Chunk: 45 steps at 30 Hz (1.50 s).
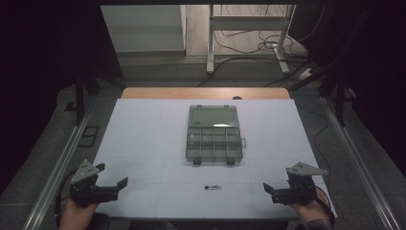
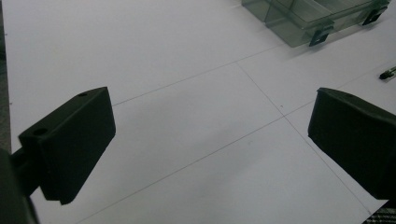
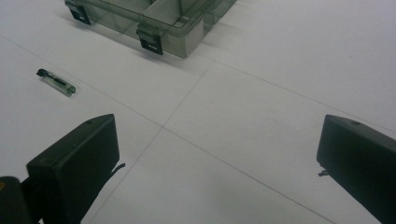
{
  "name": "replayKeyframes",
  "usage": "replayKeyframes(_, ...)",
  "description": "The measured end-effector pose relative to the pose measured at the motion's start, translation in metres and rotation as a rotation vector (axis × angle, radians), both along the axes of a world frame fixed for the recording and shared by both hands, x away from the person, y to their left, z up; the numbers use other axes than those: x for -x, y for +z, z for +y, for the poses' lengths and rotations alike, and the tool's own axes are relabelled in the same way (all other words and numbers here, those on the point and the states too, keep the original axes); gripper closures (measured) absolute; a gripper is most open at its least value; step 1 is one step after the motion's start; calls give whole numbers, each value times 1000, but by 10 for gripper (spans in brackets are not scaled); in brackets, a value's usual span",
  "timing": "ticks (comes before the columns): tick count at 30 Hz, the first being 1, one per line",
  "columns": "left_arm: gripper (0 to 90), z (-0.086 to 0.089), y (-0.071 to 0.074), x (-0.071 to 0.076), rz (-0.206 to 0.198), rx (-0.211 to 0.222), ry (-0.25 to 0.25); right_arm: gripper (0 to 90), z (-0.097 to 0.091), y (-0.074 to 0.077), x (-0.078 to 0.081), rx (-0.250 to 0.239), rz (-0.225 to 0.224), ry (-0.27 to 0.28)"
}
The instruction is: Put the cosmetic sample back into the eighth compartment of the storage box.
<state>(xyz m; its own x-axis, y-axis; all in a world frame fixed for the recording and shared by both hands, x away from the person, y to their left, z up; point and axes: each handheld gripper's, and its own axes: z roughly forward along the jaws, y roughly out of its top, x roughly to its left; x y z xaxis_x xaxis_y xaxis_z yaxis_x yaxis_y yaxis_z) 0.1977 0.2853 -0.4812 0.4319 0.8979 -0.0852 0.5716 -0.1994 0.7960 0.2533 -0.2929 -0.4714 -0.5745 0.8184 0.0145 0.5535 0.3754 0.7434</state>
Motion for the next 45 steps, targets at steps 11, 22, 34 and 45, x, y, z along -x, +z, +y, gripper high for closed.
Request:
replayKeyframes(11, 16, 0, 0, 0, 1, 4, -3, 0, 9, -1, -3, -4, 10, 51)
replayKeyframes(22, 18, 1, 0, 0, 0, 8, -5, 0, 23, 0, -9, -15, 15, 97)
replayKeyframes(34, 17, 1, 0, -1, 4, 14, -4, 0, 37, 1, -15, -17, 35, 130)
replayKeyframes(45, 17, 2, 0, -1, 6, 19, -1, 0, 48, 2, -22, -17, 54, 146)
